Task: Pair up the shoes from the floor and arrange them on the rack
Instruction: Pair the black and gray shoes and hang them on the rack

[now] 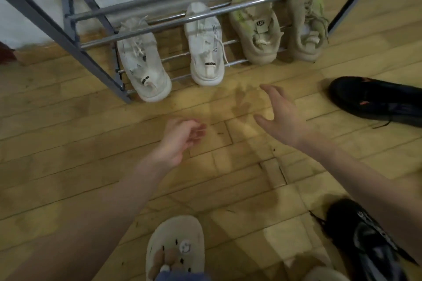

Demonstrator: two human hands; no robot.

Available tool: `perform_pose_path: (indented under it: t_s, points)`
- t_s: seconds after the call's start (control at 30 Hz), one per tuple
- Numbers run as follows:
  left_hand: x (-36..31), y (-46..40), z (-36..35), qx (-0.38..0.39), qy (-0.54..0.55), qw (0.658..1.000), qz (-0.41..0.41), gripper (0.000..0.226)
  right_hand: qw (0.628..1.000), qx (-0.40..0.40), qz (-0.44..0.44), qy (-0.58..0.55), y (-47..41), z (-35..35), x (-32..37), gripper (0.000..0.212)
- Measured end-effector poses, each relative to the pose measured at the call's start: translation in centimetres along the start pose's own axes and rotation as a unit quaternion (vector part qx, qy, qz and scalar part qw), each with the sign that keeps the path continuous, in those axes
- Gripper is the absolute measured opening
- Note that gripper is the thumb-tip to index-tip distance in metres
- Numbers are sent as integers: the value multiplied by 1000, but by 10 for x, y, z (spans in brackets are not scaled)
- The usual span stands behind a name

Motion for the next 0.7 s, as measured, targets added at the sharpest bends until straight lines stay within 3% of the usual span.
perform_pose_path:
  t_s: [0.2, 0.47, 0.57, 0.7]
  points:
    - [4, 15, -111, 98, -167, 979, -69, 21, 989, -33, -143, 21, 116, 54, -77, 71]
    - [46, 49, -220, 221, -308, 918, -119, 18, 949, -138, -283, -17, 252, 101, -134, 59]
    - [62, 76, -260, 287, -339, 879, -175, 18, 933, -175, -313, -14, 288, 107, -143, 56]
    - [82, 103, -306, 362, -407, 798, -257, 14, 908, -211, -361, 8, 336, 114, -154, 52]
Point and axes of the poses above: each hand's wrist, its own y-axis away from the middle knuckle, its own z-axis out of the back of the hand, x = y × z, the point moved 10 cm from there along -y, towards the middle knuckle, and after that the axes turned 8 degrees about z, right-handed, at the moved point
